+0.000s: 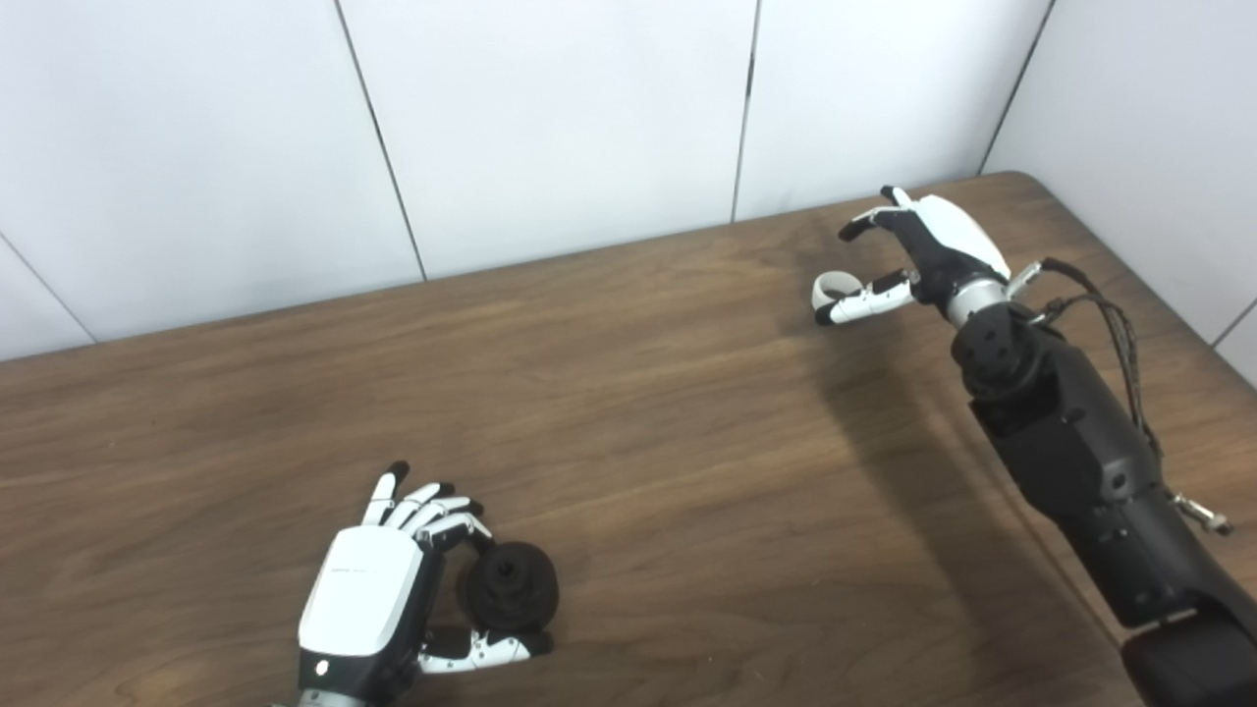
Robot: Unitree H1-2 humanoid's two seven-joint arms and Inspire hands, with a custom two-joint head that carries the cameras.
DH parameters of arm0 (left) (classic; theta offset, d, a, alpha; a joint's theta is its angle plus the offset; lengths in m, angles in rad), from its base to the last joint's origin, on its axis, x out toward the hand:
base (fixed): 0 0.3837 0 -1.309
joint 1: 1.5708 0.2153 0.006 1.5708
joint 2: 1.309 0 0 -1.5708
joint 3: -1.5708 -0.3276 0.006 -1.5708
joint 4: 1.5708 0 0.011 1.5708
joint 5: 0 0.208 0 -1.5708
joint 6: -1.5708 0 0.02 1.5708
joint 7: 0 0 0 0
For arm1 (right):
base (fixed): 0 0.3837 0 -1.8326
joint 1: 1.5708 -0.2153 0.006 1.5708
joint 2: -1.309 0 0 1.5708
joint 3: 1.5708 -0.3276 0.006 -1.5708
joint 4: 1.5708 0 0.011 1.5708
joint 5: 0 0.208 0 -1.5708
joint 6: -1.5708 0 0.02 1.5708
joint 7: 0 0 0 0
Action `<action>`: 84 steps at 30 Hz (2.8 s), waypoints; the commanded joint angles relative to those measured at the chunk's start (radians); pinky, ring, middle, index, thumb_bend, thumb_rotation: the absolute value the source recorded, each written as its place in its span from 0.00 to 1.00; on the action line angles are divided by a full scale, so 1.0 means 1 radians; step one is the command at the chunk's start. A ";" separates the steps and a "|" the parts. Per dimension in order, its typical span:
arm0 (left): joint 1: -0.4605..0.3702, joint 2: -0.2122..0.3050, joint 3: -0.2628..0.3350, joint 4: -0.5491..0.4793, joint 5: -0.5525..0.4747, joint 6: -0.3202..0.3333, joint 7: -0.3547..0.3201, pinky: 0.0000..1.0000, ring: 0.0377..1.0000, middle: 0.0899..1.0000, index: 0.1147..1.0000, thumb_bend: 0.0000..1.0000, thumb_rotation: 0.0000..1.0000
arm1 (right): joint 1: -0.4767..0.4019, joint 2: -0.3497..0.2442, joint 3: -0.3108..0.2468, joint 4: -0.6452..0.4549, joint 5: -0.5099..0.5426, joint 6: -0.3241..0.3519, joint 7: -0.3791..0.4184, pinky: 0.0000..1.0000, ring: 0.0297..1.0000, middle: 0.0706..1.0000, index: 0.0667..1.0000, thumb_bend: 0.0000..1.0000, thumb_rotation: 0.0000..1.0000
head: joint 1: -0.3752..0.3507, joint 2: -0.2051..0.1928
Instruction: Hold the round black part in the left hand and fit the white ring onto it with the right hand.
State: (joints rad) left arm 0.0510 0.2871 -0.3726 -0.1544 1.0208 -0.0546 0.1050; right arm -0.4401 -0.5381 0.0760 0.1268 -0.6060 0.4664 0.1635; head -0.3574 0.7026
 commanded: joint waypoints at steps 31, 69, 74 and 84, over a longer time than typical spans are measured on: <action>0.018 0.049 0.015 0.005 0.010 0.023 -0.060 1.00 0.83 0.71 0.42 0.52 0.06 | -0.138 -0.022 0.035 0.175 -0.041 -0.001 -0.020 1.00 1.00 0.96 0.68 0.87 0.31 | -0.038 -0.017; 0.021 0.041 0.013 0.005 0.012 0.021 -0.050 1.00 0.83 0.71 0.42 0.52 0.06 | -0.142 -0.024 0.054 0.202 -0.032 0.000 -0.009 1.00 1.00 0.90 0.60 0.84 0.29 | -0.024 -0.010; 0.021 0.041 0.011 0.005 0.014 0.021 -0.051 1.00 0.84 0.71 0.42 0.52 0.06 | -0.133 -0.022 0.046 0.187 -0.025 0.001 -0.006 1.00 1.00 0.88 0.59 0.85 0.29 | -0.024 -0.010; 0.023 0.044 0.013 0.003 0.013 0.020 -0.050 1.00 0.84 0.71 0.42 0.52 0.06 | -0.125 -0.004 0.031 0.175 -0.022 0.002 -0.018 1.00 1.00 0.86 0.47 0.59 0.17 | -0.022 -0.003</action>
State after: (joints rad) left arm 0.0529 0.2976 -0.3682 -0.1669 1.0093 -0.0539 0.0894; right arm -0.5308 -0.5316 0.1261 0.3315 -0.6260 0.4672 0.1676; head -0.3789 0.6980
